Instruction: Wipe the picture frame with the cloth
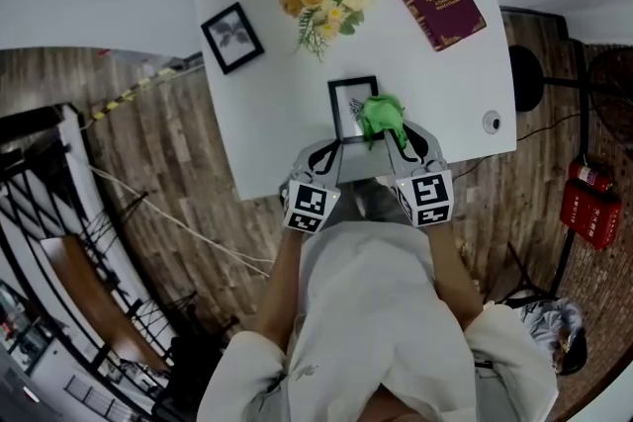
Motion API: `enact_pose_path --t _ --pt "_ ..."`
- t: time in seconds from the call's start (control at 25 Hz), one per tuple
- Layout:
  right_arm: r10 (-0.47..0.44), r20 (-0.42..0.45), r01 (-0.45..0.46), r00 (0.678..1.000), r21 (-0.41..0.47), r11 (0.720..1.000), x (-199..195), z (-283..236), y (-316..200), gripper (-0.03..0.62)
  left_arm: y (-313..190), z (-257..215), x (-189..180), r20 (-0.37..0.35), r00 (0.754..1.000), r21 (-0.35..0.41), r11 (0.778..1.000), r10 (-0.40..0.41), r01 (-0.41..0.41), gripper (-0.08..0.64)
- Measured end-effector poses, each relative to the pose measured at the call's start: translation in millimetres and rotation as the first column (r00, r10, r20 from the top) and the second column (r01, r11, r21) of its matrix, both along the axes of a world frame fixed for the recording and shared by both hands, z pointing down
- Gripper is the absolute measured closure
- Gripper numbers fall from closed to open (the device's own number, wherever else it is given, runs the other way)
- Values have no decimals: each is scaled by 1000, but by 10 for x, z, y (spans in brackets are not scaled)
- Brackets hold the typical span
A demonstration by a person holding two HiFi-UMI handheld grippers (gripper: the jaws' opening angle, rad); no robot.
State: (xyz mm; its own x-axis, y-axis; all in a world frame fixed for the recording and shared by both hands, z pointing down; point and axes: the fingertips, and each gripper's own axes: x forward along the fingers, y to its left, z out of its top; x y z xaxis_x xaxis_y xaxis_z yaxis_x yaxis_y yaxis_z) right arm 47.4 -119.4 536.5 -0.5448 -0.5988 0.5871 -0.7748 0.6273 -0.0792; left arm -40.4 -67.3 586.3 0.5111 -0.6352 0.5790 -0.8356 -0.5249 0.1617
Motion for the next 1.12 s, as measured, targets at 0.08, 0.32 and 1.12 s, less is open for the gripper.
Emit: enact_pose_path --t 0.08,0.32,1.12 --pt "7 -14 -7 1000 -16 1000 -29 75 -16 512 -6 89 26 2 1000 -19 999 29 -29 540" --pt "26 -48 -29 998 -56 998 -134 234 -60 512 -32 313 40 28 996 -74 994 81 -79 540" --pt "-17 -49 14 999 -72 997 -603 398 -360 512 -109 501 78 41 993 -134 985 115 -108 540"
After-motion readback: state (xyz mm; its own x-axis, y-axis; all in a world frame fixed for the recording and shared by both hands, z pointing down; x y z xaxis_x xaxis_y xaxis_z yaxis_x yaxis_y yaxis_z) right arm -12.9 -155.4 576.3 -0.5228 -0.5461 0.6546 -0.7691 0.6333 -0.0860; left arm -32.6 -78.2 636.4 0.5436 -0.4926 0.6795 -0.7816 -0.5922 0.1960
